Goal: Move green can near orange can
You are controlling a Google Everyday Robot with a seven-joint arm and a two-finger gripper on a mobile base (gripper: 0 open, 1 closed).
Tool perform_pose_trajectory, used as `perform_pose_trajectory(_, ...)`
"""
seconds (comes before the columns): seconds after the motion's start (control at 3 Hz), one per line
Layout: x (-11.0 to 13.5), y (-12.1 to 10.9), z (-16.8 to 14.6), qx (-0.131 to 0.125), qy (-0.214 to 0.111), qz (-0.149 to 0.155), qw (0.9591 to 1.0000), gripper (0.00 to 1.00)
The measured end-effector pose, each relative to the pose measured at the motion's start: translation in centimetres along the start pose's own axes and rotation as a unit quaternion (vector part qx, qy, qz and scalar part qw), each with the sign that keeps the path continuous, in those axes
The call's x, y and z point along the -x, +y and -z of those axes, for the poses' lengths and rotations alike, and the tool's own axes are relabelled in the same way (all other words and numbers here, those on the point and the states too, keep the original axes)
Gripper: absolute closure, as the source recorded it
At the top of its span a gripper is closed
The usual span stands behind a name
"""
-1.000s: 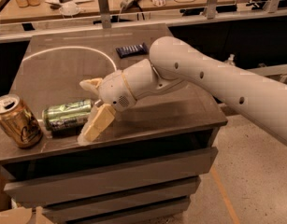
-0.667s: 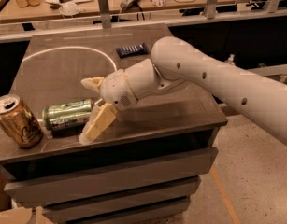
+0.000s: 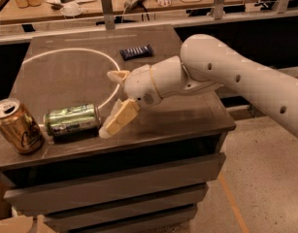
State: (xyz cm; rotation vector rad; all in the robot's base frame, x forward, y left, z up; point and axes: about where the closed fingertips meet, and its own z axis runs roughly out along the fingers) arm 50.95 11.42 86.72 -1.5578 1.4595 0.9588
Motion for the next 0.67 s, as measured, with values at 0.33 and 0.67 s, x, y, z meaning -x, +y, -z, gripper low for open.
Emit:
perform_pose_trajectory(0.33, -1.13, -2.37, 5.94, -0.09, 0.026, -0.008, 0.9955, 0.0)
perform_pose_trajectory(0.67, -1.32, -2.68, 6.89, -0.104, 0.029, -0.009, 0.9941, 0.0)
